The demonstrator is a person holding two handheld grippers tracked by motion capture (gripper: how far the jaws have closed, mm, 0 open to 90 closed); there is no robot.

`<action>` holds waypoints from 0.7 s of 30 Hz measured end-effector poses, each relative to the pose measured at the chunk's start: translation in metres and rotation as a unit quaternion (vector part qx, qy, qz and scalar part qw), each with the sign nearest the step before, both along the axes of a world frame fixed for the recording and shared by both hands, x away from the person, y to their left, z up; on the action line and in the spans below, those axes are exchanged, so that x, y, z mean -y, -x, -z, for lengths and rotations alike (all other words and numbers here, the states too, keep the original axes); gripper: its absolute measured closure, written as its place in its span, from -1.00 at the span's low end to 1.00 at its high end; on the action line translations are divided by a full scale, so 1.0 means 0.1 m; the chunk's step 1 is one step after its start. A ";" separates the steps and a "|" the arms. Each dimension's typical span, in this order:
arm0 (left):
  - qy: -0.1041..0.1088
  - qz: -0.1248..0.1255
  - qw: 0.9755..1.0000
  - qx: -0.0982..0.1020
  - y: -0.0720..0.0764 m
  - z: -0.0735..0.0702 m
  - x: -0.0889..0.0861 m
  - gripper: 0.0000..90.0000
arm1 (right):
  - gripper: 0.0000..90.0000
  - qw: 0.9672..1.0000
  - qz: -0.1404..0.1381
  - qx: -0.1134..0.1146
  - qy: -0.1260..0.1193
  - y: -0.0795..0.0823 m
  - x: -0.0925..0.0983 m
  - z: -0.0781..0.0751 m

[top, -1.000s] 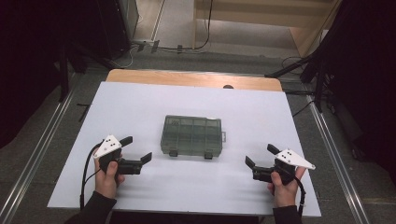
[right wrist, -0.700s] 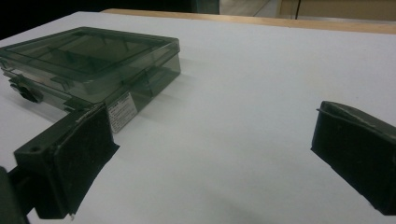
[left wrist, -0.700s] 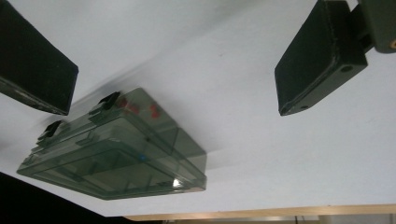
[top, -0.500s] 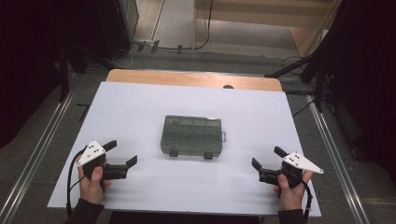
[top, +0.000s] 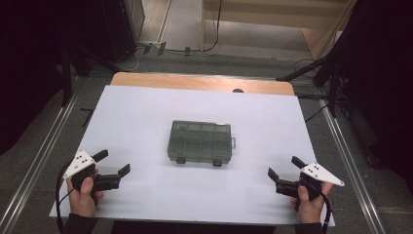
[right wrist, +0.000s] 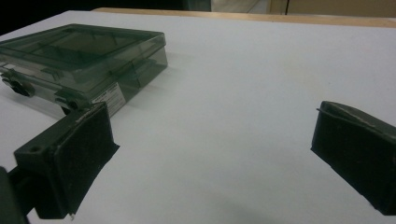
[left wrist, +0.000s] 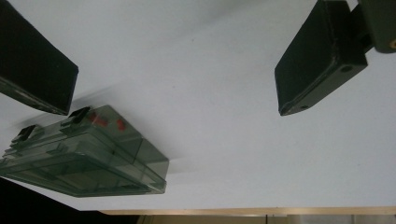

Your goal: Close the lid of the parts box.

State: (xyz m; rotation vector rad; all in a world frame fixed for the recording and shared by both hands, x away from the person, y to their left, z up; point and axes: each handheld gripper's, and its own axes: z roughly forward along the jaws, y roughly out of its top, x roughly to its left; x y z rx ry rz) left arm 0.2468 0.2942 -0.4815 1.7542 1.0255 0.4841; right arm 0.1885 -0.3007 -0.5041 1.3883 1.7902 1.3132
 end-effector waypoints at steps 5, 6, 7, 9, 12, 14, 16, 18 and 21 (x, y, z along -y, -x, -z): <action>0.000 -0.004 1.000 0.004 0.05 0.00 -0.06 -1.00 | -1.00 1.000 0.004 0.004 -0.001 0.07 0.04 -0.02; -0.001 -0.004 1.000 0.003 0.06 -0.01 -0.07 -1.00 | -1.00 1.000 0.006 0.005 -0.004 0.08 0.05 -0.02; 0.005 -0.005 1.000 0.003 0.05 -0.01 -0.08 -1.00 | -1.00 1.000 0.008 0.008 -0.006 0.08 0.06 -0.02; 0.002 -0.006 1.000 0.002 0.05 0.00 -0.10 -1.00 | -1.00 1.000 0.011 0.005 -0.007 0.09 0.08 -0.02; 0.005 -0.007 1.000 0.001 0.04 0.00 -0.11 -1.00 | -1.00 1.000 0.011 0.005 -0.005 0.10 0.08 -0.03; 0.001 -0.005 1.000 0.003 0.03 0.00 -0.10 -1.00 | -1.00 1.000 0.012 0.005 -0.009 0.10 0.08 -0.03; 0.000 -0.003 1.000 0.004 0.03 0.00 -0.10 -1.00 | -1.00 1.000 0.013 0.007 -0.010 0.10 0.09 -0.03; -0.004 -0.002 1.000 0.004 0.02 -0.01 -0.10 -1.00 | -1.00 1.000 0.014 0.011 -0.008 0.09 0.08 -0.04; 0.003 -0.003 1.000 0.004 0.02 -0.02 -0.10 -1.00 | -1.00 1.000 0.015 0.011 -0.009 0.10 0.07 -0.05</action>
